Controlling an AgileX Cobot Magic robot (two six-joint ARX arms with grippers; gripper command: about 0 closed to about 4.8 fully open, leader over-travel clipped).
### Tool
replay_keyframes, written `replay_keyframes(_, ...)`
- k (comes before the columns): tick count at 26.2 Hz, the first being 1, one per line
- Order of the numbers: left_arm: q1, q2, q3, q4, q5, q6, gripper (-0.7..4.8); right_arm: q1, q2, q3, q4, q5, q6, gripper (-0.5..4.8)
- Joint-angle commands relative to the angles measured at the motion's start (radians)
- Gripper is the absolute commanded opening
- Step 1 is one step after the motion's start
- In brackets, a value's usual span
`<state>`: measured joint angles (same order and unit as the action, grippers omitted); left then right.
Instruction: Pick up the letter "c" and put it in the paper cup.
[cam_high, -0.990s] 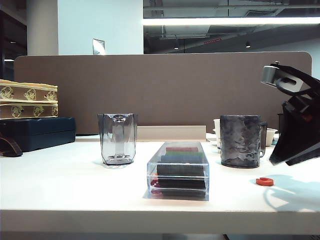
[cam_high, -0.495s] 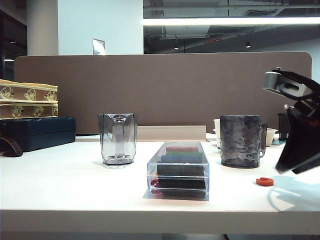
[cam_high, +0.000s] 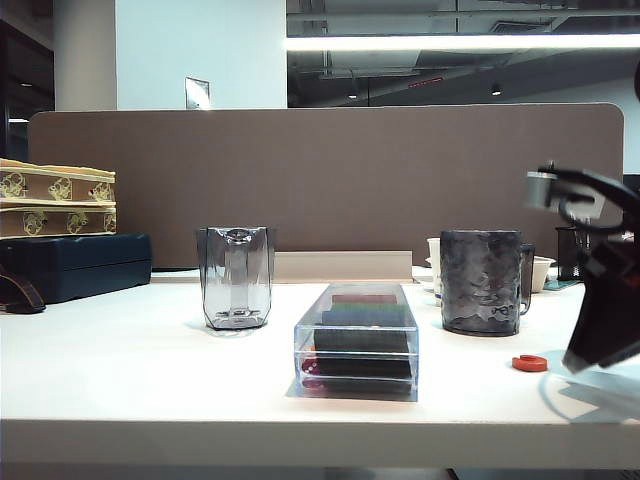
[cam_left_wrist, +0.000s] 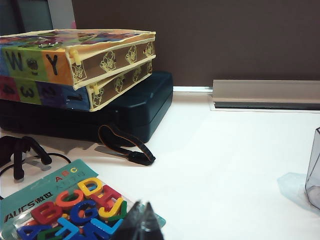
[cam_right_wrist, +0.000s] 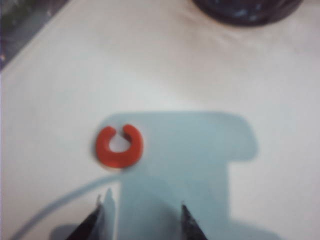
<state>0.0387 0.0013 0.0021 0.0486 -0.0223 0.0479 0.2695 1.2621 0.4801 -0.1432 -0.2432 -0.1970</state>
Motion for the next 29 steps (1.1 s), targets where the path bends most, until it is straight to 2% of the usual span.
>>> replay_keyframes(1,0.0,0.0,0.004,0.012,0.0,-0.003,-0.06,0.002,0.026,0.006,0.028,-0.008,-0.002,1.91)
replay_keyframes(10,0.0,0.0,0.004,0.012,0.0,-0.003,-0.06,0.027,0.051,0.011,0.055,-0.056,-0.002,1.92)
replay_keyframes(29,0.0,0.0,0.004,0.012,0.0,-0.003,-0.06,0.05,0.144,0.048,0.084,-0.047,-0.001,2.02)
